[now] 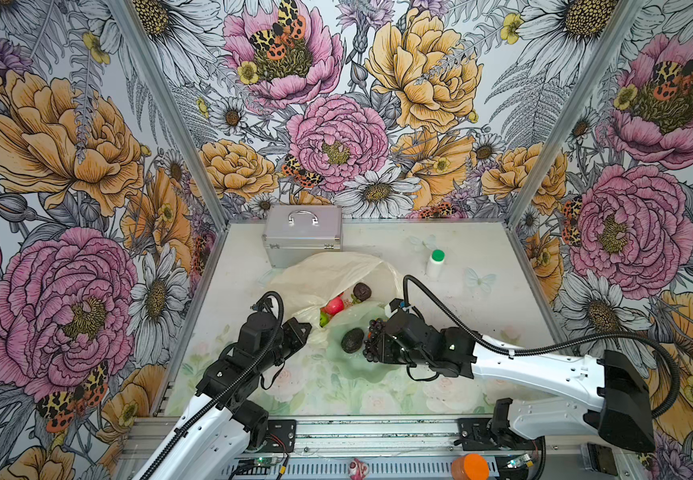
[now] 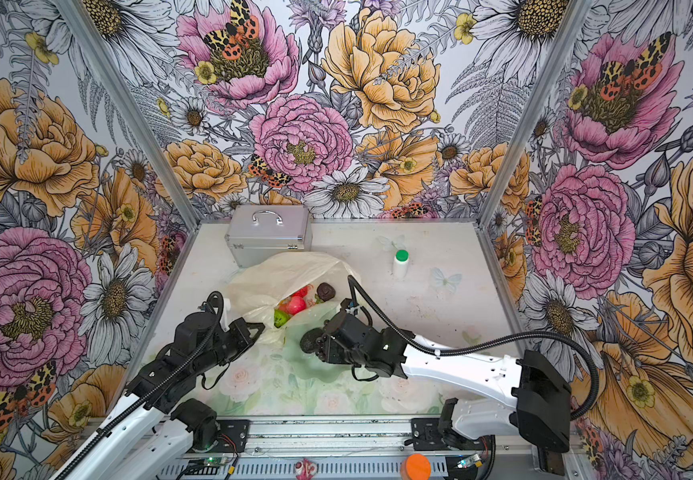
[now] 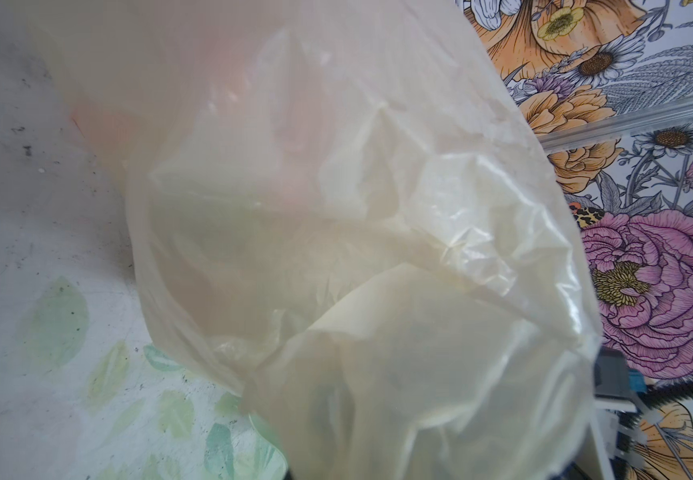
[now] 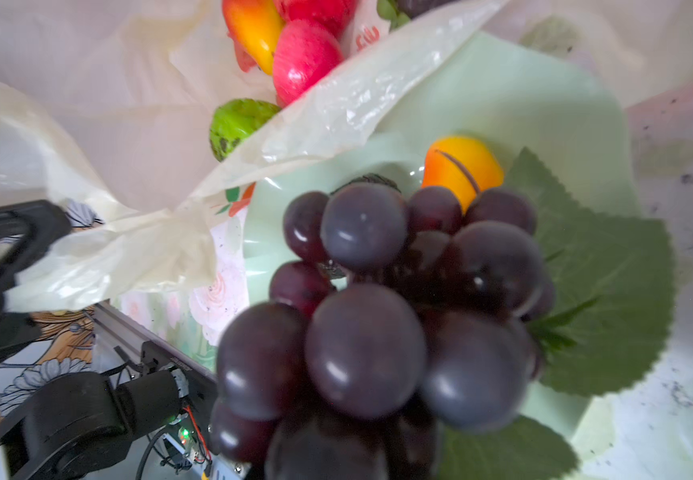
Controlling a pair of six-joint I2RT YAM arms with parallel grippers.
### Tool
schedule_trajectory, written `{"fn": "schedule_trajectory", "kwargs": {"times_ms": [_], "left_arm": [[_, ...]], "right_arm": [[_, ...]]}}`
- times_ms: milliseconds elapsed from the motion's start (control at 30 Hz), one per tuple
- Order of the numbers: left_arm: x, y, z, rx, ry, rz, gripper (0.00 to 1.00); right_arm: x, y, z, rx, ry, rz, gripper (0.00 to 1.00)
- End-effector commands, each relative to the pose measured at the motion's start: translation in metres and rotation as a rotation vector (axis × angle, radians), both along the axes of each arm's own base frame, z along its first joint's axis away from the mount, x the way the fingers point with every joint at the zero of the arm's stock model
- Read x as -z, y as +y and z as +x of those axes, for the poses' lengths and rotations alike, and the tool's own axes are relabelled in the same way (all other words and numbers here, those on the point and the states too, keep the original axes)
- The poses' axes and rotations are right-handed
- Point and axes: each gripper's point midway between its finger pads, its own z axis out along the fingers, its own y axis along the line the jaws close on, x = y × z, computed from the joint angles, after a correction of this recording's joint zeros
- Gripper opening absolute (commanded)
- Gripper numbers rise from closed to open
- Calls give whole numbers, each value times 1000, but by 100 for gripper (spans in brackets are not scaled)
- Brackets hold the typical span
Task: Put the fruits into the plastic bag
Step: 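Lift the dark grapes with the right gripper and carry them into the bag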
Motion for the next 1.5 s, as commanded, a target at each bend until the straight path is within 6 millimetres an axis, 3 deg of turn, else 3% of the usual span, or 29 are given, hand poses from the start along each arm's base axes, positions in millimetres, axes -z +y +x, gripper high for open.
{"fn": "schedule_trajectory", "kwargs": {"times_ms": [0,167,333,533,867,1300,1333,1467], "left_arm": [[-19,-5,3,41,-50,-6,0],[-28,-9,6,65,-67,-3,0],[-36,-10,7,68,-81,-9,0],[-42,-10,9,54,-85,-20,0],[-56,-26,24,31,-23,-192,0],[-79,-38,41,30,14,-267,0],[-79,-38,41,31,15,-268,0],[-80,-39,42,34,15,-272,0]], "right_arm": [[-36,-1,11,11,-89,96,30],[-70,1,18,11,-111,180,30],[-98,20,31,-40,-131,221,31],[-122,37,59,-66,-162,245,31],[-106,71,107,-89,-174,315,31],[-53,99,139,-68,-81,397,32],[-50,94,151,-48,-78,393,32],[-34,96,162,-37,-41,382,33]]}}
